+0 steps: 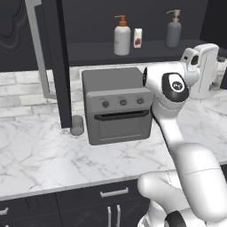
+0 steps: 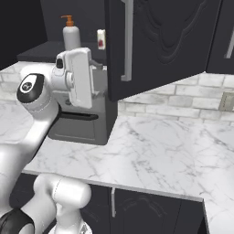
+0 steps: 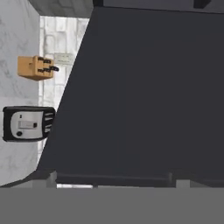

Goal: Pick the soap dispenser and soap dispenser from the cabinet and place them on the counter.

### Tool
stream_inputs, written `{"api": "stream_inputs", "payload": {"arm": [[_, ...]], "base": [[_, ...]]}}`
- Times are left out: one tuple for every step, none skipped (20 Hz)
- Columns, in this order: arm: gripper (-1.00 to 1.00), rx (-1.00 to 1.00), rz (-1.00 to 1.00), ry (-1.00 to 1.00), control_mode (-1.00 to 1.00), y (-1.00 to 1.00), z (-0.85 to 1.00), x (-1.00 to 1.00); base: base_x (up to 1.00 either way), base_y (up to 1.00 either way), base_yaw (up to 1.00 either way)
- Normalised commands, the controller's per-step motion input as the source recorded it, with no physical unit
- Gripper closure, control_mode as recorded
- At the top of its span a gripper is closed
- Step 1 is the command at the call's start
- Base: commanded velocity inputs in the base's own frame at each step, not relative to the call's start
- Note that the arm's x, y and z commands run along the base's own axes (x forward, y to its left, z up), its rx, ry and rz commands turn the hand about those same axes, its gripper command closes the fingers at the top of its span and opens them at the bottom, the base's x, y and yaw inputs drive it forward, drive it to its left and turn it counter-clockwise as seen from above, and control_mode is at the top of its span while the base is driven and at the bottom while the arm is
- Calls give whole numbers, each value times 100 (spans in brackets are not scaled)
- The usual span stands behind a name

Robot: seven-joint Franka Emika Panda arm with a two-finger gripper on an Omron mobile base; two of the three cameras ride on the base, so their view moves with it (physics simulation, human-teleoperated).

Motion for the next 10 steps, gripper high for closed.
{"api": "stream_inputs", "payload": {"arm": [[-100,-2,-2,0,-100,7,-3,21],[-100,-2,-5,0,-100,8,-5,29],[-100,-2,-7,0,-100,10,-5,36],[-100,-1,-8,0,-100,10,-3,42],[-100,-1,-9,0,-100,10,-4,46],[-100,-2,-11,0,-100,3,-6,48],[-100,-2,-13,0,-100,0,-7,49],[-100,-2,-14,0,-100,0,-6,51],[-100,-2,-17,0,-100,0,-7,50],[-100,-1,-18,0,-100,-5,-5,46]], "base": [[0,0,0],[0,0,0],[0,0,0],[0,0,0],[0,0,0],[0,0,0],[0,0,0],[0,0,0],[0,0,0],[0,0,0]]}}
